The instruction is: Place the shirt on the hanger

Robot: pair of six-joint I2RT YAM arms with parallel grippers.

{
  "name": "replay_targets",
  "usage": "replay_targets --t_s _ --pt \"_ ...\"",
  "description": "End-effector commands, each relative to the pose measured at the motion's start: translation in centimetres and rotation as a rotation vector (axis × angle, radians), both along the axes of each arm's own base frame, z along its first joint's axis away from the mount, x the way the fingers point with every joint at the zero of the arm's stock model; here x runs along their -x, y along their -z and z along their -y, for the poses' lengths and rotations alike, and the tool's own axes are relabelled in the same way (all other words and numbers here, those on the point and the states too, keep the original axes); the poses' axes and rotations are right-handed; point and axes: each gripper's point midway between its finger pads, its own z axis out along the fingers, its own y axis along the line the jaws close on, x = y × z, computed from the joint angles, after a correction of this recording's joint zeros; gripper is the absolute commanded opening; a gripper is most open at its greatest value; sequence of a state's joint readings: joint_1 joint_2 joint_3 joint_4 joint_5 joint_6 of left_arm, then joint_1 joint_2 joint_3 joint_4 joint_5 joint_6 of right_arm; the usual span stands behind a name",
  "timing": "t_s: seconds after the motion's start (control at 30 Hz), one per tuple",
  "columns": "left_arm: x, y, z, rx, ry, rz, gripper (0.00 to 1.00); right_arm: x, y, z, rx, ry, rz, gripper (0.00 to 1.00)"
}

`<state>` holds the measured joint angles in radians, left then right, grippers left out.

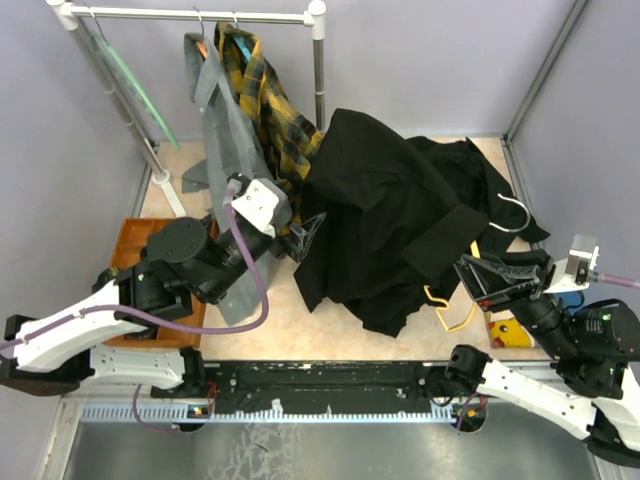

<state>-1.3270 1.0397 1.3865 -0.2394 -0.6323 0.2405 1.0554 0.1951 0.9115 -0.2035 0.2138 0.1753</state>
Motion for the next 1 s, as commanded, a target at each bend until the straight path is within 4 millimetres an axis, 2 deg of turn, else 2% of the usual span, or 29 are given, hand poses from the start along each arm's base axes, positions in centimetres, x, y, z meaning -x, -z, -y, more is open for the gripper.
replay_targets --t_s 0.0,0.13,0.2,0.3,0.47,0.53,0.73,0.97 --pt "2.8 -6.6 0.8 0.082 0.195 0.129 0.84 1.9 -2.7 1.8 -0.093 -0.032 0.094 0.0" --pt "4.8 -8.7 1.0 0.091 0.323 0.154 0.82 1.6 -1.1 1.3 -0.139 -0.037 0.098 0.0" --pt "5.3 -8.9 1.0 0.112 0.346 0.142 0.82 1.1 -0.5 1.2 -0.184 -0.03 0.081 0.0" --pt "5.2 -7.7 1.3 0.117 0.344 0.105 0.81 0.3 -0.4 0.6 -0.243 -0.025 0.063 0.0" --pt "4.5 -4.6 2.7 0.154 0.316 0.0 0.81 -1.1 -1.4 -1.3 -0.273 -0.024 0.033 0.0" --pt "4.6 -3.3 3.1 0.174 0.322 -0.04 0.81 -1.5 -2.2 -1.4 -0.311 -0.015 0.036 0.0" --pt "4.9 -0.1 4.0 0.247 0.335 -0.139 0.8 -2.2 -4.9 0.9 -0.504 0.067 0.11 0.0" --pt "5.8 2.3 6.9 0.314 0.413 -0.234 0.73 -1.7 -8.6 2.3 -0.519 0.107 0.163 0.0"
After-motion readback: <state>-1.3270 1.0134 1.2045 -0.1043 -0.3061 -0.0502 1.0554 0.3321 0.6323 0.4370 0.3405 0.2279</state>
